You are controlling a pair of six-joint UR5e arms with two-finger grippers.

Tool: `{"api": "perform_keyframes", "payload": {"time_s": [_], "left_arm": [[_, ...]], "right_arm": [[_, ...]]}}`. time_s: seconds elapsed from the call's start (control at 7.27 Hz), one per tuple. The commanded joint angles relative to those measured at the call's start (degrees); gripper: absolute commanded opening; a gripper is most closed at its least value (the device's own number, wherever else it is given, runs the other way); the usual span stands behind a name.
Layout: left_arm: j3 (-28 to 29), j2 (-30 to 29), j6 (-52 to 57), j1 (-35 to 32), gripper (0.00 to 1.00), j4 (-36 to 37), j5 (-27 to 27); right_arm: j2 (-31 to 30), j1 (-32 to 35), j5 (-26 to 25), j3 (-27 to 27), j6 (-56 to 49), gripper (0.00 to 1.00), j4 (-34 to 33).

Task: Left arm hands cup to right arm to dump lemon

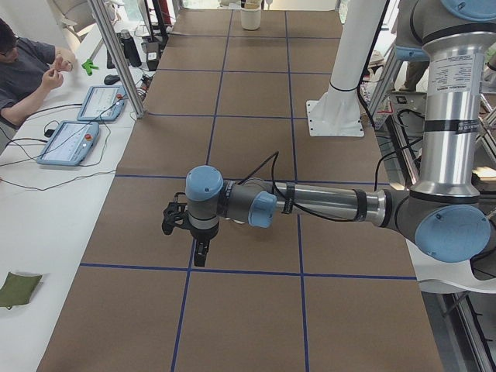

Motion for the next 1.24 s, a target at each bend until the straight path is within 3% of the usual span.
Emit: {"api": "perform_keyframes", "payload": {"time_s": [0.0,1.1], "left_arm": [[0.45,0.08,0.3,-0.09,1.0,0.01,0.15],[-0.07,0.08,0.3,-0.17,1.0,0.01,0.07]], "right_arm": [[0.58,1.85,0.16,-0.19,0.04,1.0,-0.07],[-2.05,3.79,1.83,-0.1,-0.05,1.0,0.19]]}}
